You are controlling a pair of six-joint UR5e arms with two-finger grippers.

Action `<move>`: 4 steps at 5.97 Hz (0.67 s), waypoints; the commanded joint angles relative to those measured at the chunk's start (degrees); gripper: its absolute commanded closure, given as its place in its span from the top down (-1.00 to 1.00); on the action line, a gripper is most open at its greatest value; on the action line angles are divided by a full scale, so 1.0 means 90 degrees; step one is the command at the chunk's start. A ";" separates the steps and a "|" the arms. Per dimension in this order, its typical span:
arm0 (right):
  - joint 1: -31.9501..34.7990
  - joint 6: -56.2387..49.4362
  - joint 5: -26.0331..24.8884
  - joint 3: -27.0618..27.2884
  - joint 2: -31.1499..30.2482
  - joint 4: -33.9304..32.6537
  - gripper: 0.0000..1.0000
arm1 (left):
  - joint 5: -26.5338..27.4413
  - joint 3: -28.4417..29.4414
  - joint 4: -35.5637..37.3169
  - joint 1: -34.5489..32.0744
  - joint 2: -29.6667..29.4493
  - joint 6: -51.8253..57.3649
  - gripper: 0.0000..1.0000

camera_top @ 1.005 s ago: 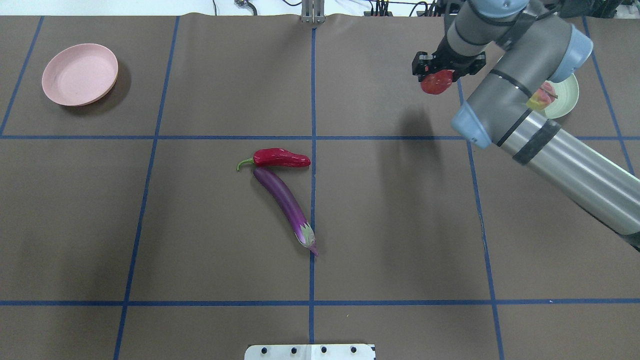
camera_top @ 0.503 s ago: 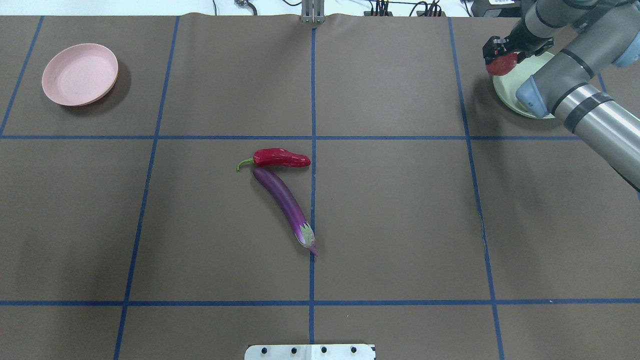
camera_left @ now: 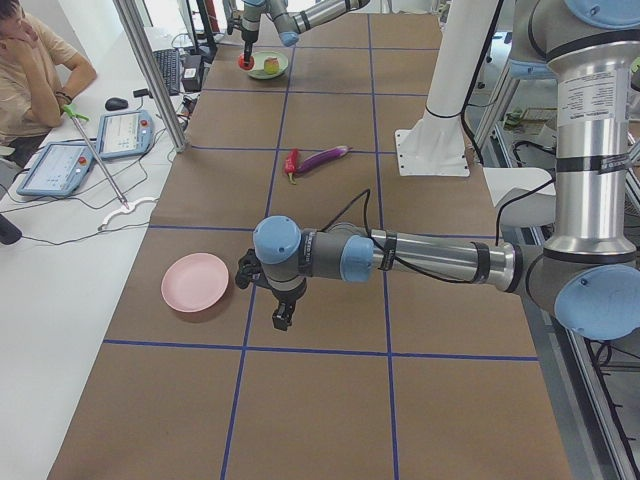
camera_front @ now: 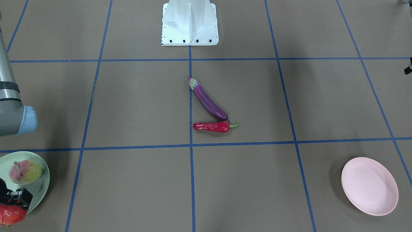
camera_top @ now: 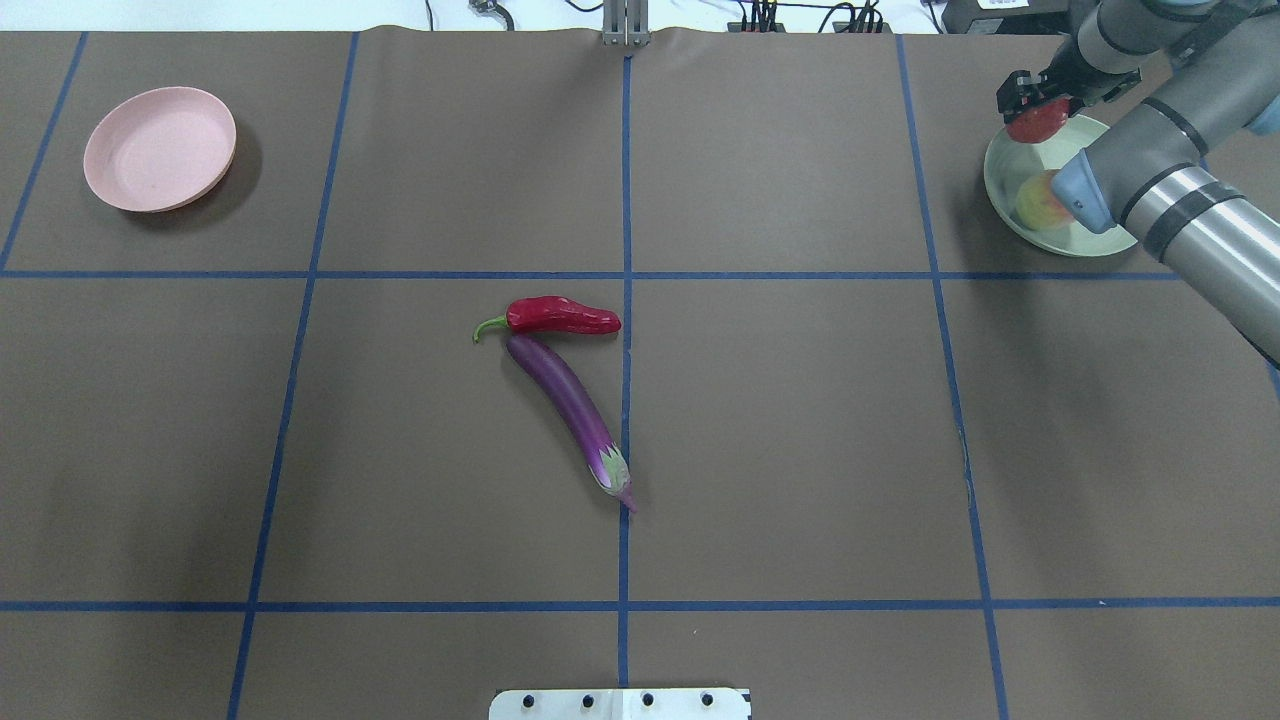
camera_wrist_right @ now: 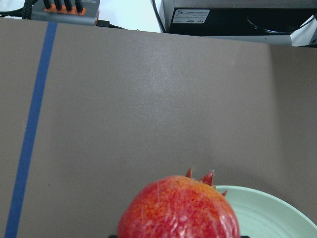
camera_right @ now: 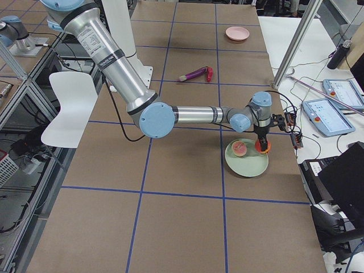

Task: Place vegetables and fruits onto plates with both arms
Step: 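Carry the pomegranate with the right gripper onto the green plate and release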

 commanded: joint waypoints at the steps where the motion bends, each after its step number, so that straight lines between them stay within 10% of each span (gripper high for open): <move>1: 0.0013 -0.0024 0.0021 0.0134 -0.0045 0.0007 1.00 | -0.0090 -0.0011 0.0000 0.0000 0.0010 -0.0009 1.00; 4: 0.0236 -0.0228 0.0428 0.0525 -0.0240 -0.0022 1.00 | -0.0081 -0.0020 -0.0019 0.0010 -0.0010 -0.0009 1.00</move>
